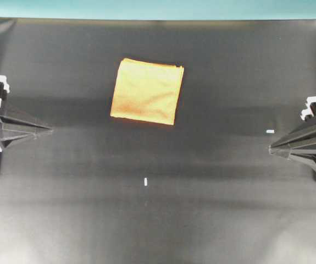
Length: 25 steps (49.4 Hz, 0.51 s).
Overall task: Push an orange cloth with the left arm to wipe the desk.
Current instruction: 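Move the left gripper over the orange cloth and lower onto its near edge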
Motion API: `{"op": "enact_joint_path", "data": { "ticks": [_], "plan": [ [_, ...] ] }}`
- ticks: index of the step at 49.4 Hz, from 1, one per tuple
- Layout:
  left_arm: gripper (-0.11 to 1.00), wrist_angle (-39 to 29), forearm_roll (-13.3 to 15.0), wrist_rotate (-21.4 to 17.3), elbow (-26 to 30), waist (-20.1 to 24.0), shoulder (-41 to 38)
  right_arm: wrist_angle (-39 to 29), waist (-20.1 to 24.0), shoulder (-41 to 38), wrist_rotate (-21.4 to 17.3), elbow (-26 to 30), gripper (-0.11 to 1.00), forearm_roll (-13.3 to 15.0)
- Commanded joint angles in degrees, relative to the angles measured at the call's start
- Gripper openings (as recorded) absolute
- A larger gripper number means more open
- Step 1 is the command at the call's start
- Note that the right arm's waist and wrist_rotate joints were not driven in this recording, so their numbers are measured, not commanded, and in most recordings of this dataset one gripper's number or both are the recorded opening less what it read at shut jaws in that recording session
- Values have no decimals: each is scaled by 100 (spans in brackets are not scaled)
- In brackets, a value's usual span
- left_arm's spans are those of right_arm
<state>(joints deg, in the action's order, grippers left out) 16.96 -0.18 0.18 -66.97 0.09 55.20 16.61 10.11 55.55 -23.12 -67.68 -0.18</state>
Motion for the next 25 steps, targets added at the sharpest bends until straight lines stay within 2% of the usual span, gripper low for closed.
{"op": "enact_joint_path", "data": {
  "ticks": [1, 4, 7, 17, 25],
  "plan": [
    [6, 26, -229, 9, 53, 185, -492, 35, 0, -79, 0, 62, 3, 0],
    [6, 79, -229, 26, 105, 272, -896, -35, 9, -97, 0, 26, 6, 0],
    [0, 211, -229, 9, 211, 343, -1389, -167, 9, -141, 0, 18, -1, 0],
    [0, 896, -229, -70, 817, 624, -2936, -475, 9, -220, -9, -26, -1, 0],
    [0, 1125, -229, -70, 1301, 1011, -3929, -677, 9, -220, 0, -70, -1, 0]
  ]
}}
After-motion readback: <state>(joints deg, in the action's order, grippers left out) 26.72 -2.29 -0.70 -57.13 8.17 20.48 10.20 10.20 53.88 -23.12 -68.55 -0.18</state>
